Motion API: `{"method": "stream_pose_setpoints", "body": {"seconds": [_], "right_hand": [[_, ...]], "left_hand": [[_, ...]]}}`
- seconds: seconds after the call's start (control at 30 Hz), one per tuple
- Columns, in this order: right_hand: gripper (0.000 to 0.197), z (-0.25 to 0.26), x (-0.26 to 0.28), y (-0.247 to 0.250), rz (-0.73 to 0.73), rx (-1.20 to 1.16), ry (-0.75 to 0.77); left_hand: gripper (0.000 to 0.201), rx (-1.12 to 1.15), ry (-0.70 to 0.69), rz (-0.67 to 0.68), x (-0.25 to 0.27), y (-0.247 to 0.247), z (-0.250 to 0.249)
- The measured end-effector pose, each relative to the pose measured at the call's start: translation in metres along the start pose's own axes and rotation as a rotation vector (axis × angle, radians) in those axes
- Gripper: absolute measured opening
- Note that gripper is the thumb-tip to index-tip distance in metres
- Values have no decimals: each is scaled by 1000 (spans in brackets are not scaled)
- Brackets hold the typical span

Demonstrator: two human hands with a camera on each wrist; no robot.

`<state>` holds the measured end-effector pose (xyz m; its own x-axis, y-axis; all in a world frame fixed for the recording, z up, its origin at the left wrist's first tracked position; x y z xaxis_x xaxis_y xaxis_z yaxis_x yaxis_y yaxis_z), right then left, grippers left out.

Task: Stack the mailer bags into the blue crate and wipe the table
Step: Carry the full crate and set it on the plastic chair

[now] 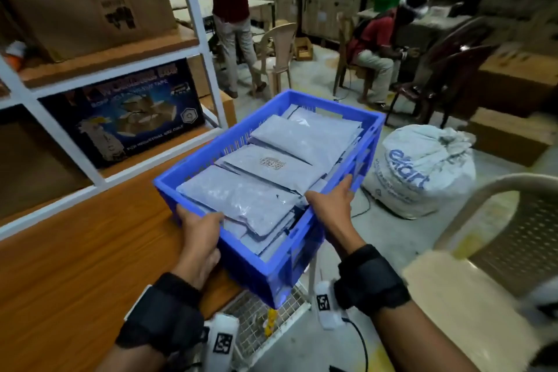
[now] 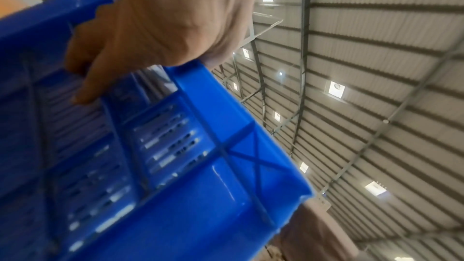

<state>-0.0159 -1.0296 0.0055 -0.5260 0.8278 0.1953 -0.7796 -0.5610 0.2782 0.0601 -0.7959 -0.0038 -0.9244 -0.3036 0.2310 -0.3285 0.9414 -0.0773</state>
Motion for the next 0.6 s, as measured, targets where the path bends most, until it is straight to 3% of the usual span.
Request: {"method": "stream_pose_setpoints", "body": {"seconds": [0.13, 0.2, 0.27, 0.33, 0.47, 0.57, 0.6], "right_hand": [[109, -28, -16, 27, -166, -318, -325], [77, -39, -23, 52, -156, -375, -431], [28, -49, -21, 81, -211, -395, -458], [10, -64, -18, 112, -307, -422, -457], [7, -101, -9, 166, -425, -474, -555], [63, -137, -17, 208, -520, -602, -622], [68, -152, -22, 224, -576, -683, -642]], "left_hand": [[78, 28, -1, 180, -9, -28, -11], [81, -1, -61, 319, -6, -50, -19], [80, -36, -137, 468, 5, -80, -24], [75, -79, -174, 589, 22, -117, -25], [75, -173, -162, 818, 54, -196, -3], [75, -253, -130, 942, 84, -245, 28], [75, -278, -130, 979, 96, -262, 41]]}}
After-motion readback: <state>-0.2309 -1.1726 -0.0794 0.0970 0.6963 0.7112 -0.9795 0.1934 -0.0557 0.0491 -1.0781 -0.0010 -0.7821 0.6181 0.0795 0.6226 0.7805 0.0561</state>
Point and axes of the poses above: each hand's wrist, its own x-axis away from the middle knuckle, its own y-axis out of the back of the hand, z = x × y, the point moved 3 cm from there along -x, towards the middle knuckle, and after that the axes turned 9 degrees about -z, right-handed, at the moved point
